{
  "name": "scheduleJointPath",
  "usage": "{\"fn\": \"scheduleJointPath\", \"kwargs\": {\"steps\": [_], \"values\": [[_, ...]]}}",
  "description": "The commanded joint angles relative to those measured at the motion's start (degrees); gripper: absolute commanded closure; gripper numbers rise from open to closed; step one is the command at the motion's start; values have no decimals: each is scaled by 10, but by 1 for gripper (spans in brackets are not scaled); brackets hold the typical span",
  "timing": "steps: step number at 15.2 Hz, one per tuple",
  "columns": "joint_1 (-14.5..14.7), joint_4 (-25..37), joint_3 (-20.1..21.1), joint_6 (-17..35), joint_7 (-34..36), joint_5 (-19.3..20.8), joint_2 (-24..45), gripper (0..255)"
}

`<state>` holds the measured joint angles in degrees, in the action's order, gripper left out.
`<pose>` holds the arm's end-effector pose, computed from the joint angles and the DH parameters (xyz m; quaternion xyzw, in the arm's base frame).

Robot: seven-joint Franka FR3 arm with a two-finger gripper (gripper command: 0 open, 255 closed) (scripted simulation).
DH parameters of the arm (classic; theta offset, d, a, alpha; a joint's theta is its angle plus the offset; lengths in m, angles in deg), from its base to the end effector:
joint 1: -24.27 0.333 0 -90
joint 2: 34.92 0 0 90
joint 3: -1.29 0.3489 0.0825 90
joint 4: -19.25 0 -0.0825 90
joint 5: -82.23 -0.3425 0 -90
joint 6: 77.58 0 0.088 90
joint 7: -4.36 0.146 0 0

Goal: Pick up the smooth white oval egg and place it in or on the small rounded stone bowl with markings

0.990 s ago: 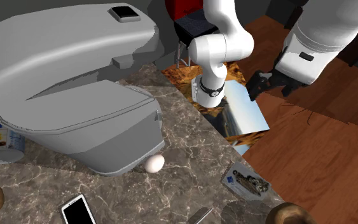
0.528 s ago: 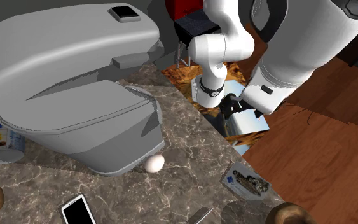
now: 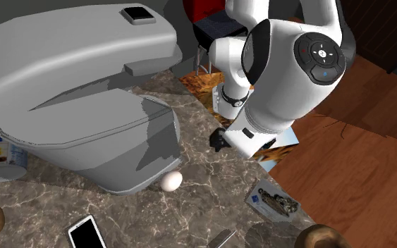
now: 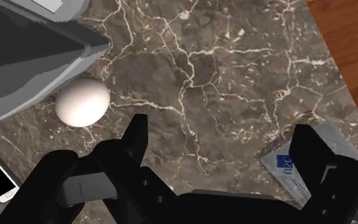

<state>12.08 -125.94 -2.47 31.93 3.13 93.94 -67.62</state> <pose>0.2921 -0.1079 0.4669 0.9930 -0.0857 -0.0366 0.0731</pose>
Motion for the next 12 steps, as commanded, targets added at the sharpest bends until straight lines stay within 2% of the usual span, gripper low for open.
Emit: {"fn": "scheduleJointPath", "kwargs": {"steps": [1, 12], "values": [[-13, -8, -7, 37, 4, 20, 27, 0], [-92, 36, -62, 184, 17, 133, 194, 0]]}}
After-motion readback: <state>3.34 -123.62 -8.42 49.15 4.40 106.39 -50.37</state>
